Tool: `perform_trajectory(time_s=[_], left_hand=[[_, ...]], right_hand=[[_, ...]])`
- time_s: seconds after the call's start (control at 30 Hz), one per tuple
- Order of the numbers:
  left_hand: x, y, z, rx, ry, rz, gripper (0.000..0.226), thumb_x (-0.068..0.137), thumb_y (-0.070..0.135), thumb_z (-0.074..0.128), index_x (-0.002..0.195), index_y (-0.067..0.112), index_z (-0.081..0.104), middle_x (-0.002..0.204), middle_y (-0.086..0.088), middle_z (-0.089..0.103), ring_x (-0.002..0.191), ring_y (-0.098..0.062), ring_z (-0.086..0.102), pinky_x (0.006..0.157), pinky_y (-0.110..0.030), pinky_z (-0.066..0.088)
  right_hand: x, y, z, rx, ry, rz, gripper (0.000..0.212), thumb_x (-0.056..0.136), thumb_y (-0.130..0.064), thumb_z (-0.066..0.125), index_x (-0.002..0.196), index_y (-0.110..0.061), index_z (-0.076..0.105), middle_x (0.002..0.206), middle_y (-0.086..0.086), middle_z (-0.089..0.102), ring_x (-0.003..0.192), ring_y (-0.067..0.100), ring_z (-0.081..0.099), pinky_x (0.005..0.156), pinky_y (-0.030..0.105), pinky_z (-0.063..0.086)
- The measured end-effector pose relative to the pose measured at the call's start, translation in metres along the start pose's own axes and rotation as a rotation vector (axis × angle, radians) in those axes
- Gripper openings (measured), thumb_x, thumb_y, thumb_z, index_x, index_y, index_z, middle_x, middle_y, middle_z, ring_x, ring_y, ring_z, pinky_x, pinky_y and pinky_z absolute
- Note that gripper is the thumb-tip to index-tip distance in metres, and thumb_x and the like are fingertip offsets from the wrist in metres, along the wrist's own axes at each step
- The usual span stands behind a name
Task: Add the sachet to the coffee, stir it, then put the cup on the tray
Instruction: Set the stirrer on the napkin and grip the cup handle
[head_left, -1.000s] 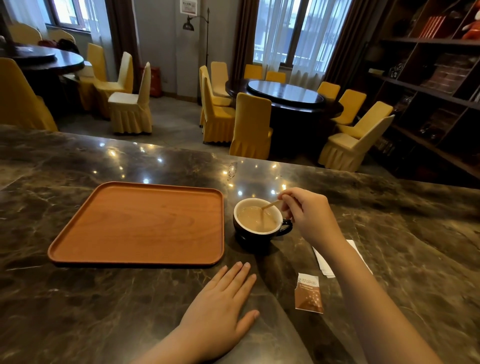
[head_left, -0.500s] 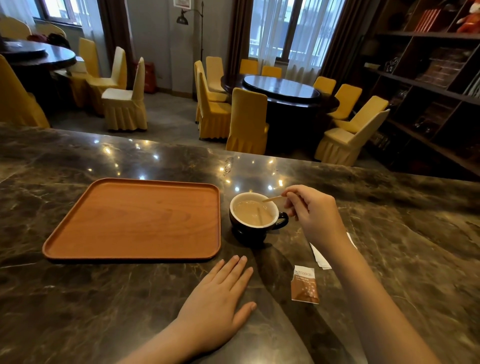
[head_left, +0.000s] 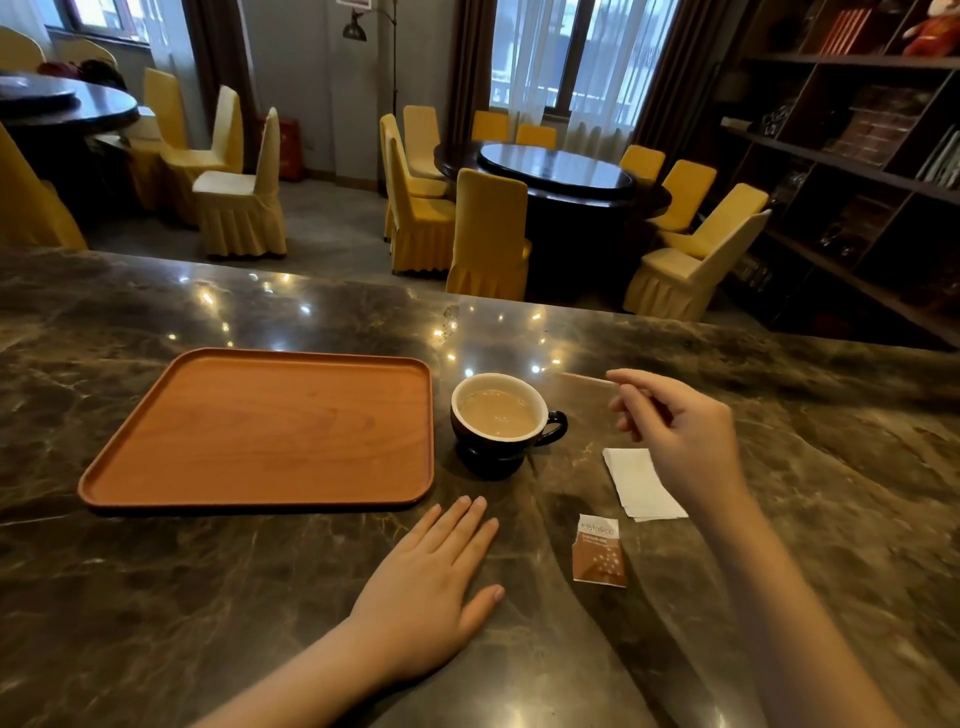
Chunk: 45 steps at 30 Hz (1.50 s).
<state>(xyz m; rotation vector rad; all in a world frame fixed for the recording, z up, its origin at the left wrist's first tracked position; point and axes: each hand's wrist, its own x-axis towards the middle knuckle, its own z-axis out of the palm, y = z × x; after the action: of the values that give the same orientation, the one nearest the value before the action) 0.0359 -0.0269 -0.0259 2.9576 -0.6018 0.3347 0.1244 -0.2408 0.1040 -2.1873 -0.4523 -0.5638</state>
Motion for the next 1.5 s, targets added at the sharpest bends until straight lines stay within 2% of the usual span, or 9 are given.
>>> perform_trajectory(time_s=[0.2,0.33,0.43,0.83,0.9,1.07,1.27,1.37,1.5], left_hand=[[0.002,0.001,-0.001,0.012,-0.017,-0.001,0.066,0.096,0.054,0.011,0.129,0.014,0.052,0.135,-0.007,0.049,0.126,-0.020,0.041,0.104,-0.031,0.012],[0.003,0.000,-0.002,0.024,-0.038,0.009,0.066,0.097,0.053,0.010,0.128,0.013,0.054,0.133,-0.008,0.051,0.124,-0.021,0.044,0.104,-0.031,0.008],[0.003,0.000,-0.002,0.021,-0.053,0.013,0.067,0.097,0.053,0.011,0.129,0.012,0.053,0.134,-0.009,0.050,0.124,-0.022,0.043,0.104,-0.030,0.008],[0.004,-0.002,-0.007,0.047,-0.155,0.046,0.069,0.098,0.053,0.010,0.130,0.008,0.051,0.134,-0.014,0.049,0.125,-0.026,0.039,0.105,-0.029,0.006],[0.005,-0.001,-0.010,0.011,-0.179,0.042,0.074,0.095,0.058,0.005,0.135,0.008,0.042,0.140,-0.014,0.040,0.130,-0.027,0.028,0.106,-0.027,-0.001],[0.006,-0.001,-0.015,-0.058,-0.228,0.043,0.094,0.062,0.076,-0.029,0.138,0.023,-0.010,0.145,0.001,-0.018,0.133,-0.014,-0.021,0.103,-0.021,-0.022],[0.011,-0.001,-0.020,-0.047,-0.322,0.039,0.110,0.054,0.077,-0.031,0.145,0.020,-0.008,0.146,0.001,-0.021,0.129,-0.010,-0.026,0.103,-0.025,-0.018],[0.010,0.000,-0.022,-0.048,-0.315,0.026,0.102,0.061,0.075,-0.024,0.146,0.020,-0.007,0.150,0.000,-0.017,0.130,-0.009,-0.024,0.104,-0.025,-0.017],[-0.001,0.000,-0.030,-0.101,-0.316,-0.026,0.082,0.071,0.070,-0.004,0.140,0.026,-0.016,0.146,0.006,-0.021,0.131,-0.007,-0.024,0.102,-0.022,-0.018]], right_hand=[[-0.029,0.035,-0.034,-0.232,0.071,0.075,0.027,0.087,-0.006,0.055,0.113,-0.008,0.063,0.084,0.001,0.064,0.072,0.009,0.058,0.066,0.024,0.052],[-0.070,0.052,-0.035,-0.341,0.043,0.105,0.028,0.084,-0.002,0.059,0.112,-0.004,0.063,0.095,0.010,0.070,0.083,0.015,0.061,0.070,0.015,0.043],[-0.095,0.058,-0.029,-0.351,0.023,0.121,0.029,0.081,0.002,0.061,0.110,-0.002,0.064,0.101,0.015,0.071,0.092,0.022,0.064,0.080,0.027,0.048],[-0.119,0.080,-0.028,-0.401,-0.243,0.229,0.028,0.084,-0.011,0.060,0.112,-0.013,0.060,0.098,-0.002,0.052,0.095,0.013,0.048,0.081,0.020,0.033],[-0.120,0.082,-0.031,-0.408,-0.261,0.234,0.026,0.085,-0.015,0.059,0.111,-0.015,0.061,0.098,-0.005,0.047,0.095,0.012,0.045,0.082,0.021,0.033],[-0.105,0.072,-0.032,-0.357,-0.227,0.228,0.030,0.087,-0.025,0.056,0.117,-0.017,0.058,0.108,0.002,0.053,0.105,0.019,0.049,0.085,0.028,0.041],[-0.037,0.040,0.012,-0.207,-0.353,0.152,0.045,0.090,-0.036,0.049,0.131,-0.020,0.041,0.129,0.006,0.049,0.117,0.021,0.044,0.097,0.036,0.041],[-0.008,0.040,0.038,-0.190,-0.471,0.229,0.052,0.091,-0.039,0.044,0.138,-0.023,0.030,0.138,0.013,0.043,0.125,0.030,0.040,0.103,0.047,0.040],[0.013,0.046,0.054,-0.079,-0.600,0.321,0.043,0.096,-0.032,0.035,0.135,-0.016,0.035,0.132,0.017,0.051,0.119,0.033,0.049,0.100,0.046,0.041]])
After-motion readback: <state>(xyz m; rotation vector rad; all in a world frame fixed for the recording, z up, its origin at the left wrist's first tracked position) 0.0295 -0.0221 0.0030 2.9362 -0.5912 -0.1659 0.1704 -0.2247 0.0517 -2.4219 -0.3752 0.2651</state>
